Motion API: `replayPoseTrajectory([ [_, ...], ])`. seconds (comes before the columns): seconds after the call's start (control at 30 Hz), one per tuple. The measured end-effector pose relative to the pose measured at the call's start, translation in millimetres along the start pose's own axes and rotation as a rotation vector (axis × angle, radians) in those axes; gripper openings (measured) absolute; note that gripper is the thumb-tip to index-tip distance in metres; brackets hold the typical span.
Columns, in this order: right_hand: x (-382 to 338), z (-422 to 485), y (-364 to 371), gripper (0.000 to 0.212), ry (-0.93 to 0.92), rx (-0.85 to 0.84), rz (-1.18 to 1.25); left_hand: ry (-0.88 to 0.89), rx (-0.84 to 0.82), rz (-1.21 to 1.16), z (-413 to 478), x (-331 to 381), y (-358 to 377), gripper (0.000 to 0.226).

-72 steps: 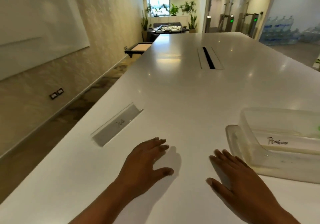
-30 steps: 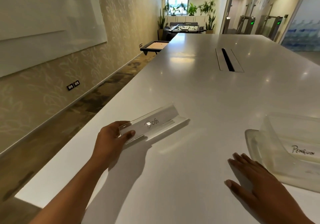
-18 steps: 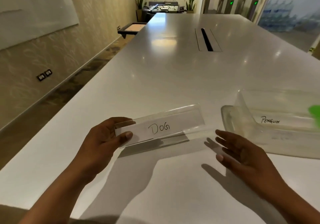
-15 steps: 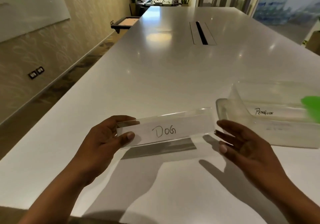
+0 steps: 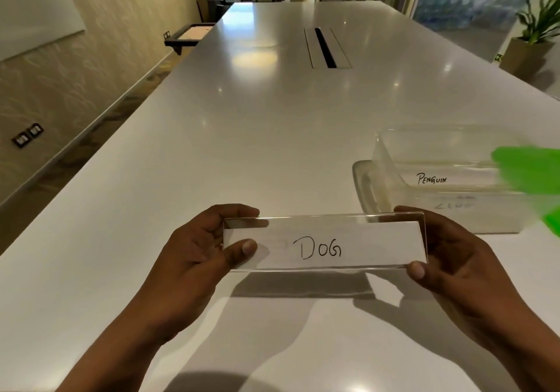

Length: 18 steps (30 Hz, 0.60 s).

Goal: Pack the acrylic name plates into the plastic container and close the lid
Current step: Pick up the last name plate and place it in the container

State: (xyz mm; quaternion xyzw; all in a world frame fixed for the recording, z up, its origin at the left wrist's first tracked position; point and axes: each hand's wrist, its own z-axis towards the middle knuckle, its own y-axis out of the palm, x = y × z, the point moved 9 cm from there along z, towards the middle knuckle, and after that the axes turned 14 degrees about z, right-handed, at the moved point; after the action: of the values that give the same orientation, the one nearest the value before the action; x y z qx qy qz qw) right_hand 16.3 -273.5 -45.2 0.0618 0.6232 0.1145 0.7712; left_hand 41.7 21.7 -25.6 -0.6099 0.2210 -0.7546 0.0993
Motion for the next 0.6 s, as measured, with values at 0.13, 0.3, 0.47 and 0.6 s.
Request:
replayPoseTrajectory([
  [0.13, -8.3, -3.1, 0.3, 0.061, -0.045, 0.001, 0.009, -0.005, -0.001, -0.047, 1.4, 1.0, 3.8, 0.030],
  [0.3, -9.3, -5.4, -9.1, 0.062, -0.046, 0.087, 0.049, 0.009, 0.032, -0.125, 4.3, 8.0, 6.0, 0.038],
  [0.47, -14.5, -5.0, -13.6, 0.060, -0.063, 0.113, 0.119, 0.039, 0.003, -0.222, 7.8, 13.4, 12.0, 0.071],
  [0.6, -19.6, -2.0, -14.5, 0.058, -0.074, 0.100, 0.161, 0.097, 0.037, -0.182, 8.3, 19.5, 12.2, 0.079],
])
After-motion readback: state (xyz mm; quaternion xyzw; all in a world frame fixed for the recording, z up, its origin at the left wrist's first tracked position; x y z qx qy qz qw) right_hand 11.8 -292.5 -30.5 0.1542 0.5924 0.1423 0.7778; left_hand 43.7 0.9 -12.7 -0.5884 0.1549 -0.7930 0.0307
